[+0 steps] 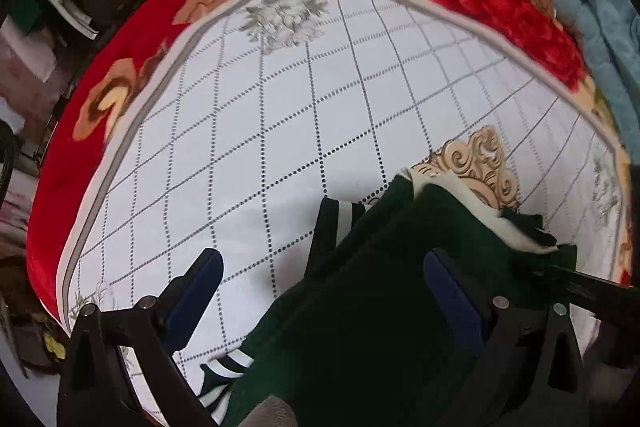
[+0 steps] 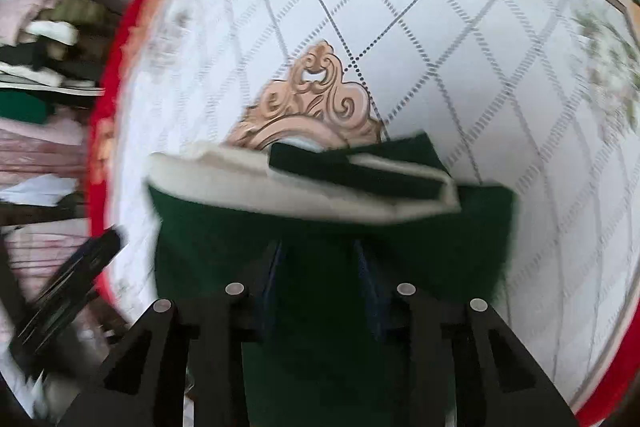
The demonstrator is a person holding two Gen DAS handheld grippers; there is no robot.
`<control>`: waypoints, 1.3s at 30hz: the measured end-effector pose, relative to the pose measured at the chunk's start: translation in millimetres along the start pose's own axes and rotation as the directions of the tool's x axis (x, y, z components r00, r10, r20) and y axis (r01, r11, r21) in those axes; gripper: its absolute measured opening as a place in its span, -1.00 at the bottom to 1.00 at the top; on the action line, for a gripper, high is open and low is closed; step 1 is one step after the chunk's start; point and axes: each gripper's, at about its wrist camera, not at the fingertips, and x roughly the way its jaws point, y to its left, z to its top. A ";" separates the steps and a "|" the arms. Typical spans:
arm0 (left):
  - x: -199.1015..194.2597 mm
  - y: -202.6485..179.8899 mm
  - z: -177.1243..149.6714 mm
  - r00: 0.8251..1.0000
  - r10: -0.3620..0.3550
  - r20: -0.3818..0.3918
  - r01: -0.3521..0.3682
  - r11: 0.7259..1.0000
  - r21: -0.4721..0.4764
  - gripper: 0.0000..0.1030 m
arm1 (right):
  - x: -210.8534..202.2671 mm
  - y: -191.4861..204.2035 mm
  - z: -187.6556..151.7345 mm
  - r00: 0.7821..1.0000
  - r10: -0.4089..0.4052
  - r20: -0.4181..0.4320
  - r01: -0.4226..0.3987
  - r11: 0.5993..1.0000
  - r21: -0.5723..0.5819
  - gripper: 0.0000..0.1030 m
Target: Fold large clothes
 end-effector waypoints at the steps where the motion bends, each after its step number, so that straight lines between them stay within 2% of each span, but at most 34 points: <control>1: 6.7 -3.0 -1.5 1.000 0.004 -0.019 -0.004 1.000 0.008 1.00 | 15.0 -6.5 4.6 1.000 0.005 -0.016 -0.004 1.000 0.018 -0.45; 4: 21.4 -2.4 -10.5 0.996 -0.009 -0.091 0.008 1.000 -0.003 1.00 | 15.1 13.4 13.5 0.997 -0.067 -0.039 0.064 0.995 -0.075 -0.50; 5: 22.2 1.6 -14.3 0.994 -0.015 -0.106 0.013 1.000 -0.018 1.00 | 11.2 14.2 15.1 0.996 -0.064 -0.056 0.059 0.994 -0.095 -0.50; 6: 18.9 8.2 -19.1 0.994 -0.018 -0.109 0.015 0.999 -0.030 1.00 | 5.0 8.2 15.5 0.997 -0.034 -0.069 0.027 0.995 -0.091 -0.49; 7: 14.5 13.7 -21.5 0.994 -0.018 -0.103 0.015 0.999 -0.036 1.00 | -8.0 -1.3 14.0 0.997 0.031 -0.064 -0.035 0.997 -0.065 -0.46; 9: 4.9 28.0 -25.8 0.995 -0.027 -0.099 0.022 0.998 -0.053 1.00 | -36.8 -23.2 4.2 0.991 0.133 -0.011 -0.133 0.991 -0.009 -0.23; 10: -0.1 37.8 -28.1 0.994 -0.041 -0.104 0.034 0.997 -0.064 1.00 | -52.6 -37.3 -5.2 0.985 0.171 0.035 -0.171 0.985 0.015 0.21; 11: -3.2 45.7 -29.9 0.992 -0.055 -0.117 0.047 0.996 -0.072 1.00 | -62.9 -48.2 -14.0 0.980 0.185 0.076 -0.188 0.982 0.028 0.78; 12: -5.5 52.4 -33.0 0.990 -0.071 -0.126 0.061 0.995 -0.078 1.00 | -73.8 -62.4 -27.1 0.976 0.179 0.126 -0.186 0.981 0.046 1.00; 14: -7.2 64.2 -38.8 0.986 -0.087 -0.141 0.077 0.994 -0.080 1.00 | -79.5 -81.5 -48.5 0.974 0.158 0.163 -0.172 0.983 0.072 1.00; 17: -0.6 69.8 -44.3 0.984 -0.091 -0.150 0.082 0.994 -0.065 1.00 | -56.9 -107.4 -78.4 0.986 0.145 0.083 -0.156 0.977 0.144 1.00; 19: 13.1 69.7 -42.2 0.977 -0.135 -0.165 0.128 0.990 -0.054 1.00 | -44.5 -119.4 -91.3 0.985 0.165 0.046 -0.171 0.969 0.180 1.00; 20: 18.6 69.4 -40.0 0.973 -0.153 -0.171 0.146 0.988 -0.052 1.00 | -37.4 -125.2 -97.3 0.978 0.202 0.044 -0.207 0.961 0.184 1.00; 22: 35.9 66.3 -34.4 0.956 -0.221 -0.191 0.215 0.975 -0.052 1.00 | -12.1 -130.2 -96.4 0.959 0.277 0.050 -0.282 0.941 0.186 1.00; 25: 58.7 53.5 -27.4 0.932 -0.280 -0.232 0.284 0.959 -0.014 1.00 | 8.9 -136.9 -91.7 0.927 0.375 0.025 -0.374 0.911 0.177 1.00; 29: 75.3 41.8 -21.8 0.900 -0.335 -0.281 0.355 0.935 0.023 1.00 | 30.4 -139.0 -80.5 0.888 0.460 -0.030 -0.448 0.876 0.176 1.00; 33: 76.8 39.1 -23.9 0.876 -0.396 -0.274 0.413 0.911 0.006 0.98 | 39.8 -137.1 -73.2 0.849 0.526 -0.040 -0.510 0.838 0.192 1.00; 35: 76.6 35.6 -26.3 0.865 -0.424 -0.267 0.442 0.897 0.007 0.89 | 35.2 -132.1 -75.3 0.845 0.532 -0.052 -0.515 0.836 0.190 1.00; 36: 77.9 35.6 -26.1 0.860 -0.438 -0.263 0.454 0.891 0.002 0.76 | 35.7 -128.2 -74.8 0.844 0.533 -0.057 -0.515 0.836 0.188 1.00; 38: 79.5 34.5 -24.5 0.850 -0.460 -0.256 0.472 0.881 -0.017 0.72 | 42.0 -123.6 -72.8 0.843 0.534 -0.066 -0.516 0.836 0.187 1.00; 39: 79.4 34.2 -24.8 0.841 -0.478 -0.253 0.487 0.873 -0.029 0.62 | 43.1 -124.3 -72.6 0.838 0.542 -0.062 -0.522 0.830 0.196 1.00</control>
